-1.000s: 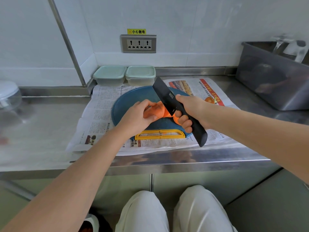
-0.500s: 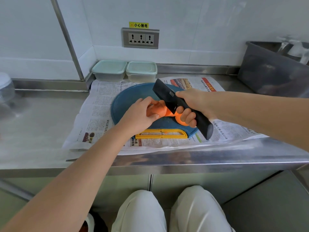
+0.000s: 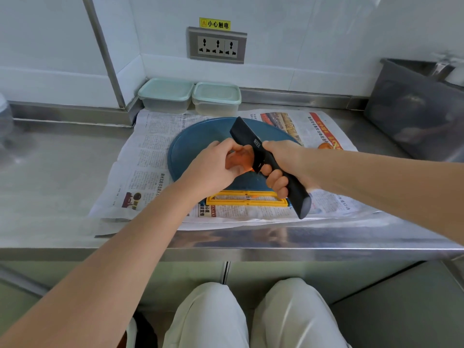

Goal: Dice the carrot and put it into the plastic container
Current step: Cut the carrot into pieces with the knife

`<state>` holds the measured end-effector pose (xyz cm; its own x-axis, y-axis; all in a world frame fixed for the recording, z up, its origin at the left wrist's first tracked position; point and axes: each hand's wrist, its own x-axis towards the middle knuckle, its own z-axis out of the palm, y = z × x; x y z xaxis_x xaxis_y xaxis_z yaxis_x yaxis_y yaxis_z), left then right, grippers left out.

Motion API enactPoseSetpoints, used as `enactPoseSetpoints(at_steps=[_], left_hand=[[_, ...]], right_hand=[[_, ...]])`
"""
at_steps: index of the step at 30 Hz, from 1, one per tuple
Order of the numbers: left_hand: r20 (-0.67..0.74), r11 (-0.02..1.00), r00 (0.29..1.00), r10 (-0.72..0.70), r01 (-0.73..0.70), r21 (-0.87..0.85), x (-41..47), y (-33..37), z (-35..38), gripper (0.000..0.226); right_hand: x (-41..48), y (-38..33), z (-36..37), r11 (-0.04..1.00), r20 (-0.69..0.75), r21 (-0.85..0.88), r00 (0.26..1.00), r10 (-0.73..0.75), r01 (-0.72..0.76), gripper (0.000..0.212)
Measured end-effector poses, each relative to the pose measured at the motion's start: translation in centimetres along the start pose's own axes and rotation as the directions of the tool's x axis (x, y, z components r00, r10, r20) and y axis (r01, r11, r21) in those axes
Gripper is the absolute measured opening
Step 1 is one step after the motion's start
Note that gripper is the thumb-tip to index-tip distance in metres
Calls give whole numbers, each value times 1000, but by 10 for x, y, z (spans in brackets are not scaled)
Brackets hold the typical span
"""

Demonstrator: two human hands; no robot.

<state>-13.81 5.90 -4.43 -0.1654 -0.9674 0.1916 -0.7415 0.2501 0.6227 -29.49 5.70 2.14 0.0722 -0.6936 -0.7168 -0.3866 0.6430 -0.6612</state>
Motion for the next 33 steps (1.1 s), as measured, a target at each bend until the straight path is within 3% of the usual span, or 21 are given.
enactPoseSetpoints(at_steps=[18, 29, 33], left_hand=[[2, 997, 999, -43, 43, -59, 3, -11, -3, 38], [29, 994, 997, -66, 68, -86, -1, -3, -6, 40], [32, 996, 997, -69, 71, -60, -2, -2, -5, 42]], right_hand=[[19, 20, 23, 997, -103, 64, 994, -37, 44, 56], [-1, 16, -6, 960, 1, 247, 991, -135, 130, 59], [-9, 11, -16, 963, 45, 225, 985, -165, 151, 59]])
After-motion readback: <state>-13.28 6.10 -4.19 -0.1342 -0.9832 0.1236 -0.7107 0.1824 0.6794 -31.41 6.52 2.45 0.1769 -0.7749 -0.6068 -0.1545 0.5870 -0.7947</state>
